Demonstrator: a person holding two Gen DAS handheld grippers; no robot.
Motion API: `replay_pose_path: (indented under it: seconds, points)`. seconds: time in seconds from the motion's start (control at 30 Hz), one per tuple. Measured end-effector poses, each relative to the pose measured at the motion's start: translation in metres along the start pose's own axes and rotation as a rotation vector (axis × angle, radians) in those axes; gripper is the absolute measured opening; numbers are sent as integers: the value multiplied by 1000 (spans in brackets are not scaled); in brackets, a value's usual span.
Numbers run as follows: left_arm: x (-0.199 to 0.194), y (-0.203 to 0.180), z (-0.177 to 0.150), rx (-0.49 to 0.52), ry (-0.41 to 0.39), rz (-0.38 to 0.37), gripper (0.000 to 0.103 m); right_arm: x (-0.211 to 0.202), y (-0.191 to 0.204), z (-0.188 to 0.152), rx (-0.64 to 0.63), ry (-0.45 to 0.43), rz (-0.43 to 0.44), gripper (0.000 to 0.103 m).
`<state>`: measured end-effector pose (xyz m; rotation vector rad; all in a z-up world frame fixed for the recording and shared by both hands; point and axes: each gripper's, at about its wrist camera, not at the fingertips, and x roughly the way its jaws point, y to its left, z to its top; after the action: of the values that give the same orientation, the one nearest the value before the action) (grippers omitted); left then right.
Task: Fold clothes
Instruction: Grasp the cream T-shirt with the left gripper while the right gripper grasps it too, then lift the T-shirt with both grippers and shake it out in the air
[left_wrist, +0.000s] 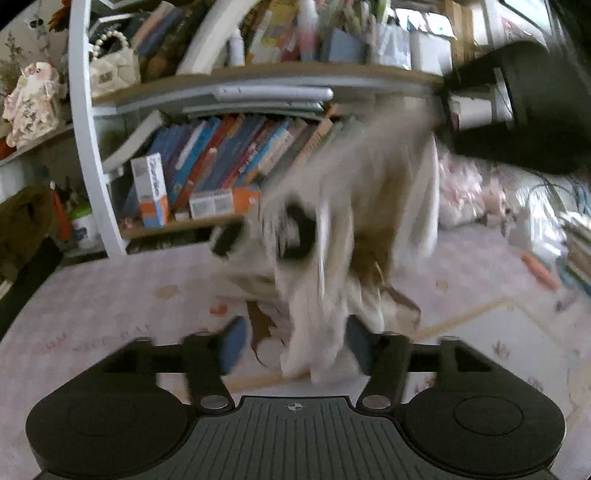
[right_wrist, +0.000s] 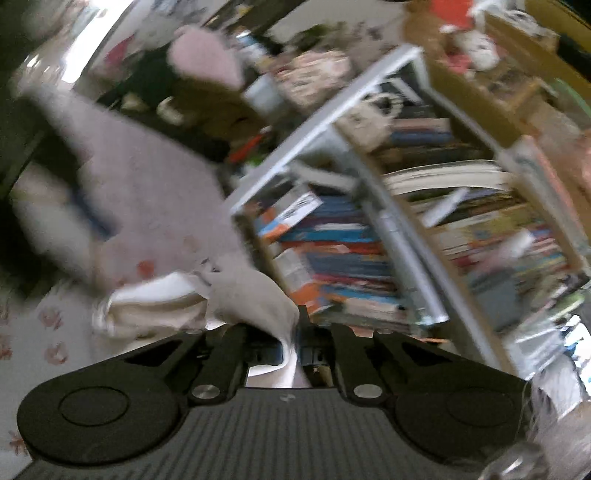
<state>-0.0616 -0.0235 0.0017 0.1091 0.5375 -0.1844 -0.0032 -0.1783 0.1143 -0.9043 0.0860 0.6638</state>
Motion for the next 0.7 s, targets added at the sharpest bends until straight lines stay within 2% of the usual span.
replay_pose_path:
  seconds: [0.1,0.17,0.27,0.4,0.5,0.53,0.6,0.63,0.7]
  points:
    - [11,-18,-5,53,9,-14,68,-12,-19,11,6,-34,-32,6]
    - [19,-30,-4,120,-14,16,68,-19,-26,16,2,-48,-47,6]
    - [27,-35,2,132,-49,109,68,-23,-31,20,-12,-54,-63,6]
    - [25,-16,10,21,-103,103,68,-27,-31,18,-27,-35,-78,6]
    - [42,-9,13,-4,-78,89,65,-29,-32,14,-16,-17,-94,6]
    - [49,-8,14,-9,-66,81,60,-30,-31,13,-11,-8,-99,6]
    - [59,0,16,-50,-46,51,14,-32,-33,10,0,12,-112,6]
    - [62,5,17,-85,-37,29,4,-32,-34,9,6,25,-117,6]
    - [58,19,22,-159,-54,10,2,-34,-35,4,17,54,-128,6]
